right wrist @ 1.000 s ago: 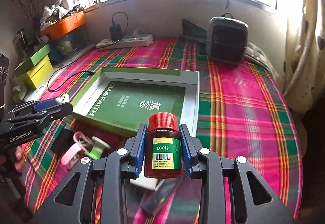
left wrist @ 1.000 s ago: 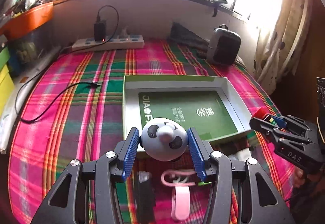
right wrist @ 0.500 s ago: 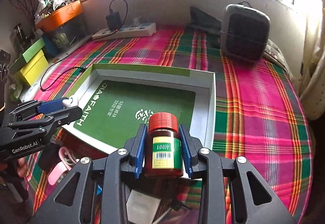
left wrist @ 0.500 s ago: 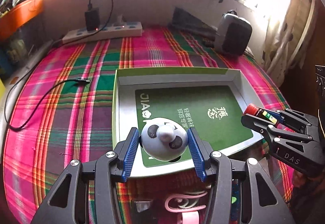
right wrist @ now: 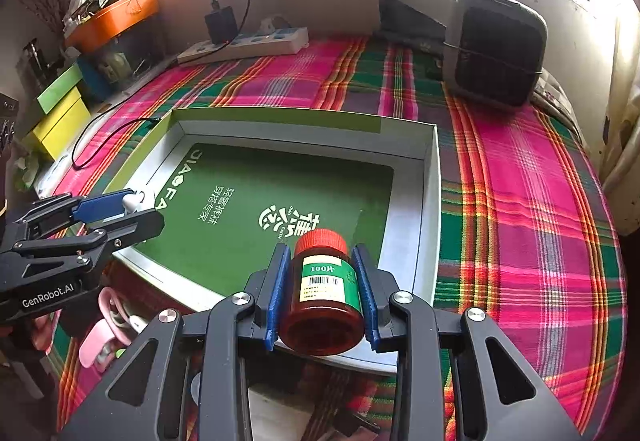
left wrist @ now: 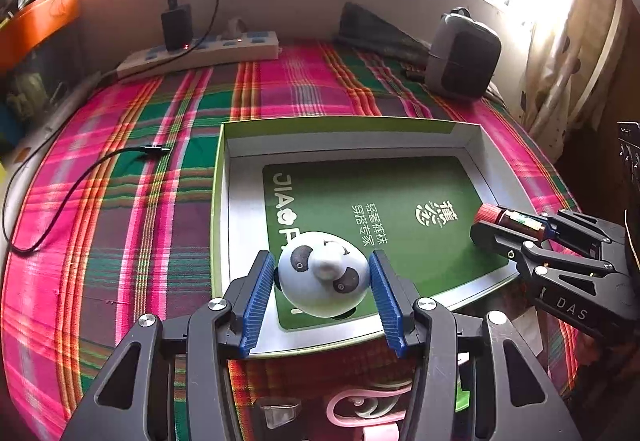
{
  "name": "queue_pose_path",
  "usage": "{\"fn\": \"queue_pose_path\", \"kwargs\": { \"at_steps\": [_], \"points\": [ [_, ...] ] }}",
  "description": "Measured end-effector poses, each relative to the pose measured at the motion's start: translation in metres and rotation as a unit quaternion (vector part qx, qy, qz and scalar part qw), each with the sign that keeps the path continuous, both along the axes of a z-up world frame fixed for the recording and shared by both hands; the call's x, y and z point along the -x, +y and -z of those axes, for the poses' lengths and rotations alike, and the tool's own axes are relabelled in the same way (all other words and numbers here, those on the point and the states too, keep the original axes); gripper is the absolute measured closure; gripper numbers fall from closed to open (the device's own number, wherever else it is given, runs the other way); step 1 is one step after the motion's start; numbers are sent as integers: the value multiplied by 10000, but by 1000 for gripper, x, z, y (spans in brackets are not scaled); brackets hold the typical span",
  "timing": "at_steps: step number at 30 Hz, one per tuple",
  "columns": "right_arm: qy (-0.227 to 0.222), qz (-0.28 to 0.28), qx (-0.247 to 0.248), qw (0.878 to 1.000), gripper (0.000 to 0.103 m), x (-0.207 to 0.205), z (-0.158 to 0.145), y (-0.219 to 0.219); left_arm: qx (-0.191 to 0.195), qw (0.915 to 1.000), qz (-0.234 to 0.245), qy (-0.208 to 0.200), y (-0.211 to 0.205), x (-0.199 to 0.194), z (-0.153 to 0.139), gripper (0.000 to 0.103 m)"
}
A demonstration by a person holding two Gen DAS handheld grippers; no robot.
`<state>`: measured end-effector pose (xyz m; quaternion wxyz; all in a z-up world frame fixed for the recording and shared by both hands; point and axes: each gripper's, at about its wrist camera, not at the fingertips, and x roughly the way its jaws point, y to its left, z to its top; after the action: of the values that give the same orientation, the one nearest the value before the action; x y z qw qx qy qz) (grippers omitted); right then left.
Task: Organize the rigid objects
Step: 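Carry the panda toy with the left tool while the right tool carries the jar into the tray, then open the left tool on the tray while the right tool releases the jar there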
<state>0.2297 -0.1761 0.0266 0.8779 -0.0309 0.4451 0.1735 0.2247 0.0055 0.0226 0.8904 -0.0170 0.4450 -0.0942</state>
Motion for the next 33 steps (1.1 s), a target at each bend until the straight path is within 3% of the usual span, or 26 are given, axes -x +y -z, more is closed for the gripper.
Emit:
{"fn": "queue_pose_path", "kwargs": {
  "at_steps": [15, 22, 33],
  "points": [
    [-21, 42, -46, 10000, 70, -1, 2, 0, -20, 10000, 28, 5, -2, -1, 0, 54],
    [-59, 73, -76, 9999, 62, -1, 1, -1, -31, 10000, 28, -26, -2, 0, 0, 54],
    [-222, 110, -144, 9996, 62, 5, -5, -3, -71, 9999, -11, -88, -1, 7, -2, 53]
  ]
}}
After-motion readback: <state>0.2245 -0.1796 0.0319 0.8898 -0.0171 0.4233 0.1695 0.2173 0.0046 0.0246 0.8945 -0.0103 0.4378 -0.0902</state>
